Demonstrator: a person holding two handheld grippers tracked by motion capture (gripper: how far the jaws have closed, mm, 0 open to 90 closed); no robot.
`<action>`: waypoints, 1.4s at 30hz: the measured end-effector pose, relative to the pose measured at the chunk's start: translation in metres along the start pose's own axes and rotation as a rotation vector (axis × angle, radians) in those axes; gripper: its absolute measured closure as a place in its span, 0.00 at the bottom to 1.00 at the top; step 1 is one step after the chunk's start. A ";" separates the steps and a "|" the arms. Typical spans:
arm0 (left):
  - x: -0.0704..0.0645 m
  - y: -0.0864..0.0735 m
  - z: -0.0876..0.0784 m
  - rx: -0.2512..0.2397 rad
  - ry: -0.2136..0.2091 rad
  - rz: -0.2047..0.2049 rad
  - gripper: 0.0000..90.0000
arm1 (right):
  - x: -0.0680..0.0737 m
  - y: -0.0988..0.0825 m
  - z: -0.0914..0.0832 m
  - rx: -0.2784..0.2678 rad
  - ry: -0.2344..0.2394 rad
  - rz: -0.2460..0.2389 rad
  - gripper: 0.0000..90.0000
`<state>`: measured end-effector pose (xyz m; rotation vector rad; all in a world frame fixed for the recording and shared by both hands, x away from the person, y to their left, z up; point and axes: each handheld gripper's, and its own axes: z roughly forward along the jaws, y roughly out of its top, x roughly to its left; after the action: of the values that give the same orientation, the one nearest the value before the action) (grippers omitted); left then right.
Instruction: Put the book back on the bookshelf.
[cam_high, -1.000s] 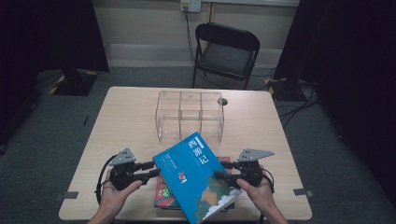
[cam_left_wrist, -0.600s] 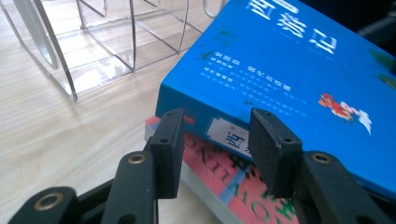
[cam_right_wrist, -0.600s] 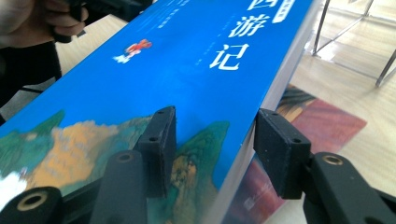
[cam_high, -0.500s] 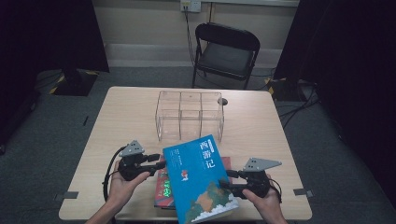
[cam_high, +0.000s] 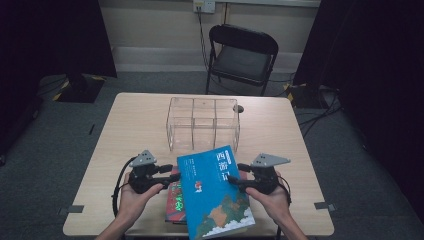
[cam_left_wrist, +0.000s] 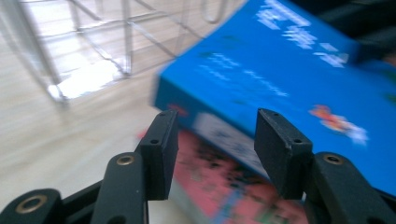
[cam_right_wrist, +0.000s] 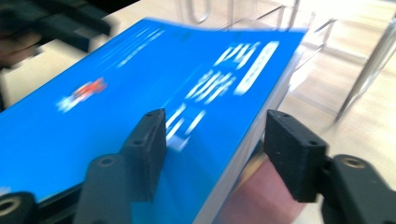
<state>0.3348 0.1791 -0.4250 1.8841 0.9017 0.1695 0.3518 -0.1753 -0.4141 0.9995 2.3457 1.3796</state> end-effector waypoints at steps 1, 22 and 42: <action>-0.002 0.000 0.000 -0.004 -0.021 -0.005 0.55 | -0.003 0.002 0.004 0.000 0.010 0.005 0.45; -0.009 0.014 0.027 0.017 0.003 0.018 0.50 | 0.005 -0.013 -0.008 -0.005 -0.005 0.077 0.46; -0.001 0.009 0.031 0.014 -0.081 -0.088 0.40 | -0.008 -0.014 -0.005 -0.051 -0.029 0.202 0.40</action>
<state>0.3536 0.1535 -0.4326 1.8471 0.9307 0.0329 0.3490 -0.1892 -0.4244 1.2625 2.2273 1.4763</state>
